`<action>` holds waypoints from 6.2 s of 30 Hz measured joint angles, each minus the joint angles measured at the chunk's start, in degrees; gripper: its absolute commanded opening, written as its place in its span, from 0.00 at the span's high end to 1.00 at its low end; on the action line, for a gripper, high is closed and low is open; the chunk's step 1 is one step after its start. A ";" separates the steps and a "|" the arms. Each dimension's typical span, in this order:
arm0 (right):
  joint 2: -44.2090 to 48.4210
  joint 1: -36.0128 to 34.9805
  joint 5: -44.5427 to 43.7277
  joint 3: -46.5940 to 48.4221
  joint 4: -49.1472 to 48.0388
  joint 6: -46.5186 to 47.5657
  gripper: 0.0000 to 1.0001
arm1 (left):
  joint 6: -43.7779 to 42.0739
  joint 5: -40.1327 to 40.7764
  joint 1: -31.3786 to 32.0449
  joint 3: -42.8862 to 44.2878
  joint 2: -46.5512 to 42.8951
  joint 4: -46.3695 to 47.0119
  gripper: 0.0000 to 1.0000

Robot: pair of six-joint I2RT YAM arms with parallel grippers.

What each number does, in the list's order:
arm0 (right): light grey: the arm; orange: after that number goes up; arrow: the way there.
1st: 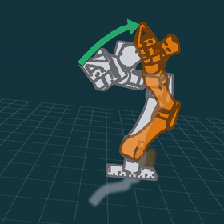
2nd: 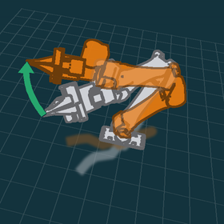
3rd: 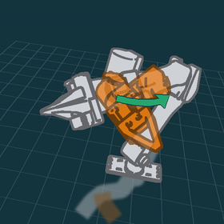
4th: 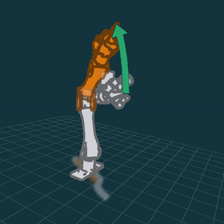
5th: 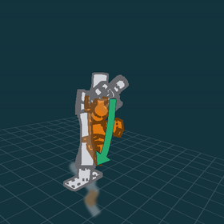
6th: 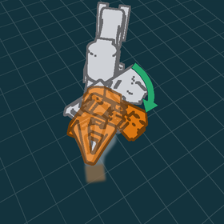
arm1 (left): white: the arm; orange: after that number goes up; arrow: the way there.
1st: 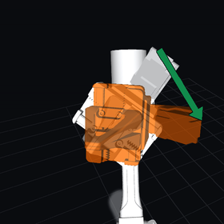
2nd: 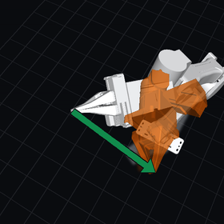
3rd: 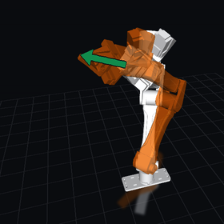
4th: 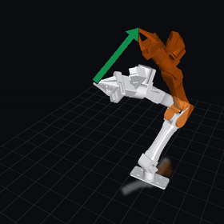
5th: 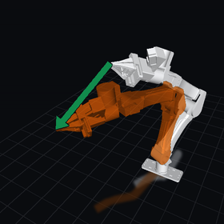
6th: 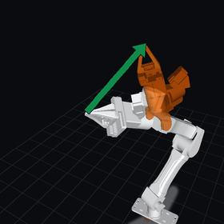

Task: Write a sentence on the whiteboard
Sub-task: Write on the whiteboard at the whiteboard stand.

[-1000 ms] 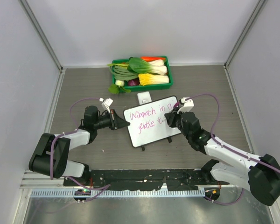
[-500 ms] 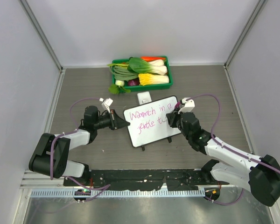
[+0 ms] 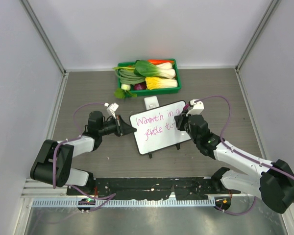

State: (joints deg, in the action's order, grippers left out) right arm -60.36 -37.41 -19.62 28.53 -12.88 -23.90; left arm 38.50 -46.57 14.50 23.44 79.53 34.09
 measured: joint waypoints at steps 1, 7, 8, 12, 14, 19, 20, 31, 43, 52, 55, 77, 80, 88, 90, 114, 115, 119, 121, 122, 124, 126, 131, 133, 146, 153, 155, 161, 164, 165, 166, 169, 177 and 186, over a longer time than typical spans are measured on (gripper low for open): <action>-0.04 0.02 0.28 0.00 -0.20 0.00 0.99 | 0.00 0.00 0.00 0.00 0.00 0.00 1.00; -0.13 0.02 2.91 0.00 -0.39 -0.22 0.99 | 0.00 0.00 0.00 0.00 0.00 0.00 1.00; -0.15 0.02 3.37 0.00 -0.39 -0.26 0.99 | 0.00 0.00 0.00 0.00 0.00 0.00 1.00; -0.09 0.02 4.76 -0.37 -0.61 -0.79 0.99 | -0.02 -0.02 0.02 0.00 0.00 0.00 1.00; 0.55 0.02 5.03 -1.03 -0.79 -1.46 0.99 | 0.00 -0.02 0.02 0.00 0.00 0.02 1.00; 4.42 0.07 5.16 -3.34 -0.81 -2.82 0.99 | -0.02 -0.07 0.02 0.00 0.00 0.11 1.00; 5.07 0.24 5.16 -3.45 -0.83 -3.13 0.99 | -0.02 -0.07 0.02 0.00 0.00 0.11 1.00; 5.40 2.93 4.72 -3.48 -2.08 -4.09 0.99 | -0.02 -0.15 0.02 0.00 0.00 0.15 1.00; 3.21 3.52 3.82 -4.46 -3.61 -4.61 0.99 | 0.00 -0.17 0.00 0.00 0.02 0.15 1.00; 3.37 3.54 3.82 -5.22 -4.70 -4.79 0.99 | 0.00 -0.15 0.00 0.00 0.02 0.17 1.00; 3.98 3.61 4.09 -5.88 -4.63 -4.98 0.99 | 0.00 -0.15 0.00 0.00 0.02 0.17 1.00; 4.22 3.78 0.50 -4.42 -2.12 -3.13 0.99 | 0.00 -0.17 0.00 -0.02 0.02 0.17 1.00; 3.08 3.85 0.00 -3.37 -2.08 -2.82 0.99 | 0.00 -0.17 0.02 -0.02 0.02 0.17 1.00; 2.10 3.87 0.00 -2.47 -2.08 -2.78 0.99 | 0.00 -0.17 0.00 -0.02 0.02 0.15 1.00; 2.23 3.87 0.00 -2.47 -1.92 -2.78 0.99 | 0.00 -0.17 0.00 -0.02 0.02 0.15 1.00; 5.68 3.89 1.81 -4.70 1.49 -3.15 0.99 | 0.00 -0.17 0.02 -0.02 0.02 0.17 1.00; 5.92 3.89 1.95 -4.70 2.01 -3.13 0.99 | 0.00 -0.17 0.02 -0.02 0.02 0.17 1.00; 7.34 3.89 2.58 -4.57 4.04 -2.95 0.99 | 0.00 -0.20 0.02 -0.02 0.02 0.20 1.00; 7.76 3.89 2.80 -3.87 5.03 -2.95 0.99 | 0.00 -0.20 0.02 -0.02 0.02 0.22 1.00; 7.74 3.93 2.89 -3.37 5.22 -2.93 0.99 | 0.00 -0.20 0.02 -0.02 0.02 0.22 1.00; 7.56 4.26 3.23 -2.21 5.27 -2.95 0.99 | 0.00 -0.20 0.02 -0.02 0.02 0.22 1.00; 7.43 4.83 3.43 -1.40 4.96 -2.97 0.99 | 0.00 -0.20 0.02 -0.02 0.02 0.20 1.00; 6.14 6.73 3.72 -0.70 4.20 -3.02 0.99 | 0.00 -0.20 0.02 -0.02 0.02 0.22 1.00; 5.22 7.23 3.85 -0.70 4.24 -2.99 0.99 | 0.00 -0.20 0.02 -0.02 0.02 0.22 1.00; 4.28 7.91 3.58 -0.72 4.15 -2.99 0.99 | 0.00 -0.20 0.02 -0.02 0.02 0.22 1.00; 3.02 7.96 3.41 -0.72 3.34 -2.95 0.99 | 0.00 -0.20 0.02 -0.02 0.02 0.20 1.00; 2.97 7.98 3.65 -0.72 3.23 -2.95 0.99 | 0.00 -0.20 0.02 -0.02 0.02 0.20 1.00; 2.97 8.02 5.77 -0.74 3.04 -2.80 0.99 | 0.00 -0.20 0.02 -0.02 0.02 0.22 1.00; 2.97 8.02 6.38 -0.83 3.15 -2.75 0.98 | 0.00 -0.20 0.02 -0.02 0.02 0.20 1.00; 2.97 8.02 6.58 -0.90 3.15 -2.75 0.99 | 0.00 -0.20 0.02 -0.02 0.02 0.22 1.00; 2.97 8.02 6.78 -1.01 3.19 -2.75 0.99 | 0.00 -0.20 0.02 -0.02 0.02 0.20 1.00; 2.99 8.02 7.13 -1.31 3.48 -2.78 0.99 | 0.00 -0.20 0.02 -0.02 0.02 0.20 1.00; 5.05 8.02 6.84 -3.06 4.68 -3.04 0.99 | 0.00 -0.20 0.02 -0.02 0.02 0.20 1.00; 5.22 8.00 5.53 -2.82 5.27 -2.97 0.99 | 0.00 -0.20 0.02 -0.02 0.02 0.20 1.00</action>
State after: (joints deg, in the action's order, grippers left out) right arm -55.13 -29.41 -14.09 25.71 -7.62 -26.87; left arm 38.50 -46.76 14.52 23.42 79.55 34.28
